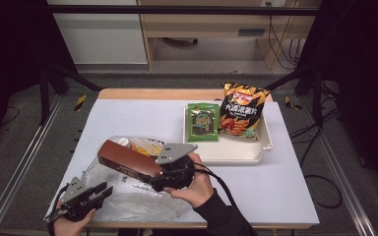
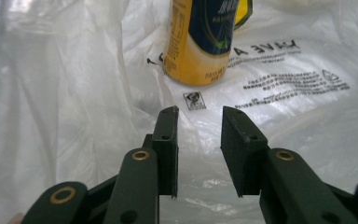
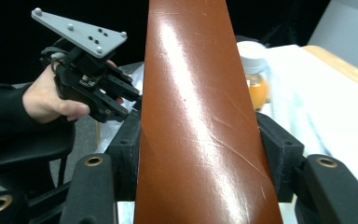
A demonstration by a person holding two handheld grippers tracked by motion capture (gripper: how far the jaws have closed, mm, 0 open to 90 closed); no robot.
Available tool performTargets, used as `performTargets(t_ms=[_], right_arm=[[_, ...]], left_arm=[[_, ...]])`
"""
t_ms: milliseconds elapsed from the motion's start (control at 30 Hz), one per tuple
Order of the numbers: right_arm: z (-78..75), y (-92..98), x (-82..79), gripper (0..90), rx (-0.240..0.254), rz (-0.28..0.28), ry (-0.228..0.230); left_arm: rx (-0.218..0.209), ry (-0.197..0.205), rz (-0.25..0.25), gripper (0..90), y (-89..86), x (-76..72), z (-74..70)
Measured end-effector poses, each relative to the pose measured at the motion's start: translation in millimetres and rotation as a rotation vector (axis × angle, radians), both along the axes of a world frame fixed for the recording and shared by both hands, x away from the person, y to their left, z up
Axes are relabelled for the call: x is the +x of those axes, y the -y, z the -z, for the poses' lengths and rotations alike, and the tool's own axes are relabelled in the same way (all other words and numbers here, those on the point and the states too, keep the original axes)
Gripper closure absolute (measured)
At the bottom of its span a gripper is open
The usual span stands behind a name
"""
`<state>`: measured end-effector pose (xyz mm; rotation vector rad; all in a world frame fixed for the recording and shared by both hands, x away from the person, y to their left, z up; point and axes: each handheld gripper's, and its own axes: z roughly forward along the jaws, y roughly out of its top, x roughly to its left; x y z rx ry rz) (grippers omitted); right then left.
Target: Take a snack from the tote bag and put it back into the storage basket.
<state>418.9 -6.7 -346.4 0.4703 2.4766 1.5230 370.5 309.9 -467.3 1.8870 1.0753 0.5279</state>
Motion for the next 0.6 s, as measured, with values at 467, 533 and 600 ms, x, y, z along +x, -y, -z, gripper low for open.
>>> performTargets(t_ms=[467,533,600], right_arm=[[-14.2,73.5,9.5,43.6,-0.016,0.132,0.024],[-14.5,85.3,11.3,43.7,-0.023,0.15,0.021],[-13.8,97.5,13.2,43.7,-0.026,0.17,0.022]], left_arm=[[-0.035,0.039,-0.015,61.1,-3.7,-1.4,-14.6],[-0.037,0.041,-0.017,60.1,-3.7,-1.4,-16.1],[-0.036,0.044,-0.017,59.2,-3.7,-1.2,-17.4]])
